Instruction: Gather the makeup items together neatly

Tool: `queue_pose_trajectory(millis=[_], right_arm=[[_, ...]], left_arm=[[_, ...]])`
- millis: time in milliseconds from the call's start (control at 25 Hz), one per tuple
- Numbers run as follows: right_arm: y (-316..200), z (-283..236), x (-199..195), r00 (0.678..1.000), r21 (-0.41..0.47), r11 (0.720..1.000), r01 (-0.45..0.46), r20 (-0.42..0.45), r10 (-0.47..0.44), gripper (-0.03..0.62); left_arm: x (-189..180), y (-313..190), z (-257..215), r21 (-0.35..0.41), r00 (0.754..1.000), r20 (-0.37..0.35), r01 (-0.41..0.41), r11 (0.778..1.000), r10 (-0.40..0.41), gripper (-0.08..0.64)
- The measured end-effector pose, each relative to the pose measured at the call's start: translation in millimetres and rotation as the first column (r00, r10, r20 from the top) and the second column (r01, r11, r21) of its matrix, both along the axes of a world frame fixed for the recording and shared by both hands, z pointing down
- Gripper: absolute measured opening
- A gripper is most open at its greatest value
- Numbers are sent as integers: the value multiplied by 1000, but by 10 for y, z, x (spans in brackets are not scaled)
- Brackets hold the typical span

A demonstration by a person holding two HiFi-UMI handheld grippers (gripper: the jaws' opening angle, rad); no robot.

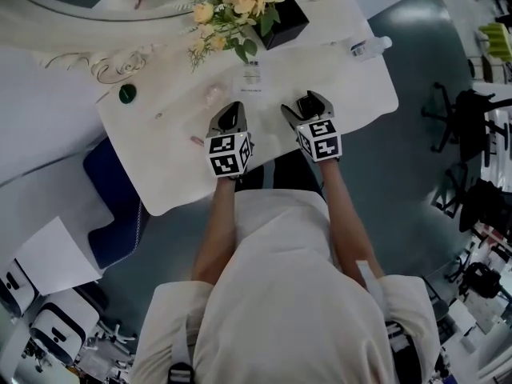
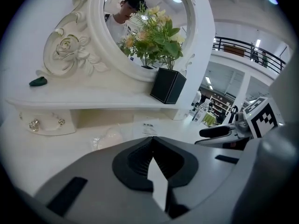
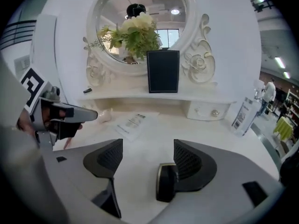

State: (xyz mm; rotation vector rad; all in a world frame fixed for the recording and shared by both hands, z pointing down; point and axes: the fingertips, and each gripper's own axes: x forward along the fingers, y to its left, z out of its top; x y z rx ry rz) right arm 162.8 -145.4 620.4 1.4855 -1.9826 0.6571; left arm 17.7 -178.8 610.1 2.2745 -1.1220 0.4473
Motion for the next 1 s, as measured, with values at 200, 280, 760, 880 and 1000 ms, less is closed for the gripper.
queue_pose_trajectory(millis=[200,280,760,880,1000], right_arm=[[-377,41,-517,998,16,999,52,23,-52,323],[-512,72,-681,998,18,998,59,36,-60,322],[-829,140,-1024,995,37,997,61,71,-63,269],[-867,141,-1023,997,45,998,51,58,-54,193],[-898,164,-1013,998,35,998,42,48,-44,159]], left_arm=[[-165,-17,28,-2,999,8,37,999,-37,15],[-221,-11,42,-6,999,11,51,999,-51,15],[-470,-17,106,-23,994,21,104,994,-104,15],[-495,-26,106,-25,994,16,108,994,-107,15],[-518,-43,100,-25,994,13,111,994,-110,15]])
